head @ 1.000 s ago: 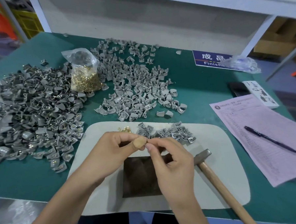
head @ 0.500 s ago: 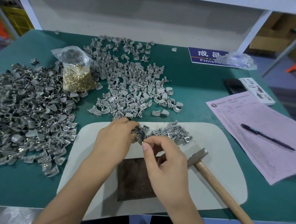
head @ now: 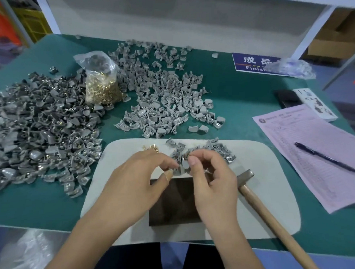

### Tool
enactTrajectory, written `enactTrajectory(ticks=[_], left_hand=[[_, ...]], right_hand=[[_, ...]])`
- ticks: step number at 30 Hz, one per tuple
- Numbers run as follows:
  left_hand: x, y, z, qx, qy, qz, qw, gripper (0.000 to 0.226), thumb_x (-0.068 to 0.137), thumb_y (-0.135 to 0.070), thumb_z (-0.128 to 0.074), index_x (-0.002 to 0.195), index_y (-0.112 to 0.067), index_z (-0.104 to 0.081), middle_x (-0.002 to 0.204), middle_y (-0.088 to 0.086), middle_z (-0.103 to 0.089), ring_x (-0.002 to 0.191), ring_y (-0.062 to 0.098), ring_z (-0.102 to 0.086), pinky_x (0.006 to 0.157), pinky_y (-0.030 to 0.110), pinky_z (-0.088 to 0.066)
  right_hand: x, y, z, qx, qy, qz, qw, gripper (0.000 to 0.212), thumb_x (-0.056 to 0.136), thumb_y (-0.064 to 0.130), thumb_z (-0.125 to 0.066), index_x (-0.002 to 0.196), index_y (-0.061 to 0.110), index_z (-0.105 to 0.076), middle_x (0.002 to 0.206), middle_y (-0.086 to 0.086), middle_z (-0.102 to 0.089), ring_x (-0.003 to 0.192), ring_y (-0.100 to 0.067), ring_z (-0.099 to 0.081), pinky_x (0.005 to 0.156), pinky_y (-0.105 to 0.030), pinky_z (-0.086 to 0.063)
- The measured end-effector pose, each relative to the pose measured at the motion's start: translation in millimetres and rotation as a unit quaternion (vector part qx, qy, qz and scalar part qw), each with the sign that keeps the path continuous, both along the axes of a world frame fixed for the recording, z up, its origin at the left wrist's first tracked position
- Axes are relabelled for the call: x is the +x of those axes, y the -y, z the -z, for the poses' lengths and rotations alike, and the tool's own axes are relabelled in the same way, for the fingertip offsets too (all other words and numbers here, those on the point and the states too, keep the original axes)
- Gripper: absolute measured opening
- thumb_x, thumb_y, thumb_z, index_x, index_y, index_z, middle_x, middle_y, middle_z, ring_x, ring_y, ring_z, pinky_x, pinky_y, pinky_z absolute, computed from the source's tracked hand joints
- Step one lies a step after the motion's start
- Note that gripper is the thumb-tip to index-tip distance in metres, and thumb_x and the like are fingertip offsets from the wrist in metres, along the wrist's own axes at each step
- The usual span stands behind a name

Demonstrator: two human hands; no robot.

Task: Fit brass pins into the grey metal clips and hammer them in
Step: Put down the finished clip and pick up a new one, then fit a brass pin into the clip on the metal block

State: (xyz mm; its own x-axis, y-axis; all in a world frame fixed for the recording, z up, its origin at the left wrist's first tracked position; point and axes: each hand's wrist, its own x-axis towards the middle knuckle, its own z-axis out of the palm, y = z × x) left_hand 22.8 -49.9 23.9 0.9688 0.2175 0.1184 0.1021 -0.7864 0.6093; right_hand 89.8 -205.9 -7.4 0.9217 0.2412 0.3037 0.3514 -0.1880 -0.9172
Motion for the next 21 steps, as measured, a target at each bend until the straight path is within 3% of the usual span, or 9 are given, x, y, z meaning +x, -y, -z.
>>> enactTrajectory(ticks=[4,7,11,15,18,21], left_hand=[[-26,11,2,-0.004,-0.041,0.03,0.999,0.016,0.09,-0.037,-0.062,0.104,-0.044,-0.065,0.097,-0.022,-0.06,0.096,-0.004,-0.049,0.079,0.024,-0.045],[-32,19,9,0.01,-0.052,0.033,0.998,0.014,0.09,-0.037,-0.062,0.103,-0.042,-0.06,0.098,-0.023,-0.059,0.1,-0.003,-0.049,0.081,0.025,-0.044],[-35,22,17,-0.029,-0.036,0.011,0.999,0.015,0.086,-0.033,-0.067,0.098,-0.038,-0.06,0.093,-0.022,-0.059,0.096,-0.003,-0.051,0.081,0.023,-0.045],[-36,21,21,-0.05,-0.01,0.007,0.999,0.011,0.084,-0.029,-0.071,0.092,-0.035,-0.066,0.088,-0.017,-0.058,0.092,0.002,-0.054,0.078,0.031,-0.048],[-37,22,25,-0.065,0.008,-0.001,0.998,0.012,0.082,-0.028,-0.073,0.088,-0.035,-0.066,0.087,-0.017,-0.058,0.091,0.004,-0.054,0.076,0.033,-0.049],[-37,21,29,-0.091,0.023,-0.008,0.996,0.015,0.079,-0.027,-0.079,0.085,-0.035,-0.068,0.085,-0.016,-0.061,0.09,0.008,-0.053,0.075,0.04,-0.049]], right_hand=[[-10,26,-11,-0.076,0.031,-0.052,0.995,0.011,0.094,0.02,-0.066,0.094,0.031,-0.068,0.095,0.013,-0.067,0.093,-0.012,-0.065,0.076,-0.016,-0.045],[-20,38,-12,-0.194,0.047,-0.127,0.972,0.01,0.09,0.02,-0.071,0.091,0.029,-0.07,0.091,0.014,-0.064,0.089,-0.01,-0.063,0.076,-0.029,-0.05],[-30,36,-18,-0.296,0.083,-0.115,0.945,0.008,0.089,0.018,-0.072,0.092,0.026,-0.071,0.091,0.011,-0.061,0.088,-0.014,-0.061,0.074,-0.041,-0.052],[-31,31,-33,-0.363,0.103,-0.14,0.915,0.005,0.092,0.022,-0.067,0.093,0.026,-0.069,0.091,0.009,-0.058,0.093,-0.017,-0.058,0.074,-0.042,-0.051],[-33,24,-44,-0.442,0.159,-0.142,0.871,0.005,0.094,0.026,-0.063,0.091,0.025,-0.068,0.092,0.007,-0.06,0.097,-0.019,-0.058,0.071,-0.04,-0.05],[-39,12,-57,-0.533,0.191,-0.131,0.814,0.016,0.074,0.023,-0.081,0.071,0.024,-0.066,0.076,0.005,-0.062,0.08,-0.02,-0.063,0.055,-0.027,-0.041]])
